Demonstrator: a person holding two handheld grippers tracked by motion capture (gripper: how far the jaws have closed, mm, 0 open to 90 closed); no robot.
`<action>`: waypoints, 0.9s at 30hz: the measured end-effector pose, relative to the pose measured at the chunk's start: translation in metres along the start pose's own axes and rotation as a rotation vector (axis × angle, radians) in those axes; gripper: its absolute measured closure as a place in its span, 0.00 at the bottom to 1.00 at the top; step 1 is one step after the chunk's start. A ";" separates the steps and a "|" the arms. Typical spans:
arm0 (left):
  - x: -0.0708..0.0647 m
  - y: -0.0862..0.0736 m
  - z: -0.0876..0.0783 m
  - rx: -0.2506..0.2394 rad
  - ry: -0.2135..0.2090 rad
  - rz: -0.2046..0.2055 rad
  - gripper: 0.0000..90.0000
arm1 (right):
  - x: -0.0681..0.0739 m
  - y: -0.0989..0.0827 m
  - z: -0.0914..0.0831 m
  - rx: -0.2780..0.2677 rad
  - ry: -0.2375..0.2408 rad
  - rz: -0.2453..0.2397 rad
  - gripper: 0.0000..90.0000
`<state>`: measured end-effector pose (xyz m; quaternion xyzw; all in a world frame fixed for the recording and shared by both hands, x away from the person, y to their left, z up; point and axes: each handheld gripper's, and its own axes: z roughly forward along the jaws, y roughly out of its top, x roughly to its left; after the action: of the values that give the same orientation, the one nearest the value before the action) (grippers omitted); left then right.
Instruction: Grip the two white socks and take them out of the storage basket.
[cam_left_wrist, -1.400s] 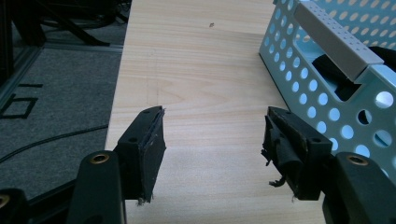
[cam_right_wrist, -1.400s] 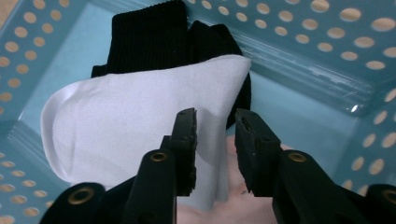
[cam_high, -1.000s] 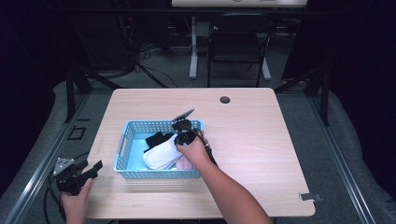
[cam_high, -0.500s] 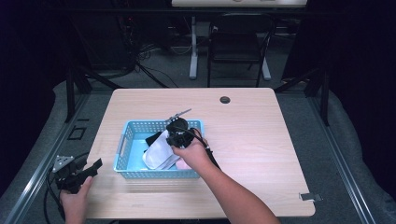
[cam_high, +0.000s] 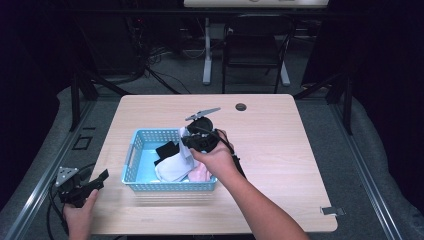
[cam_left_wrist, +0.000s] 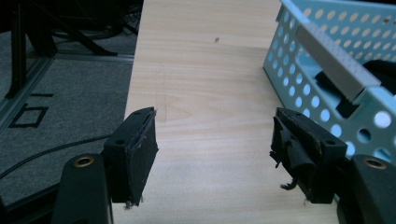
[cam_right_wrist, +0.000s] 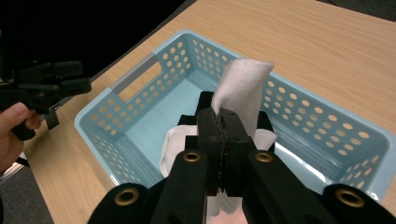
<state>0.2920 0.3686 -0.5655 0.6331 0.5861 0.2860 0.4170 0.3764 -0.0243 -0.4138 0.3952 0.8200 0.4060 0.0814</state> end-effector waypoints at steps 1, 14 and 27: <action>0.000 -0.001 0.001 0.000 -0.002 0.004 0.35 | -0.002 0.001 -0.003 -0.005 -0.004 0.005 0.99; 0.008 -0.008 0.008 0.011 -0.010 0.009 0.32 | -0.023 -0.013 -0.079 -0.117 0.001 0.021 0.99; 0.005 -0.008 0.009 0.009 -0.014 0.018 0.32 | -0.055 -0.050 -0.149 -0.182 -0.126 0.079 0.99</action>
<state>0.2959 0.3712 -0.5772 0.6419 0.5789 0.2828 0.4158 0.3168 -0.1715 -0.3632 0.4427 0.7568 0.4562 0.1523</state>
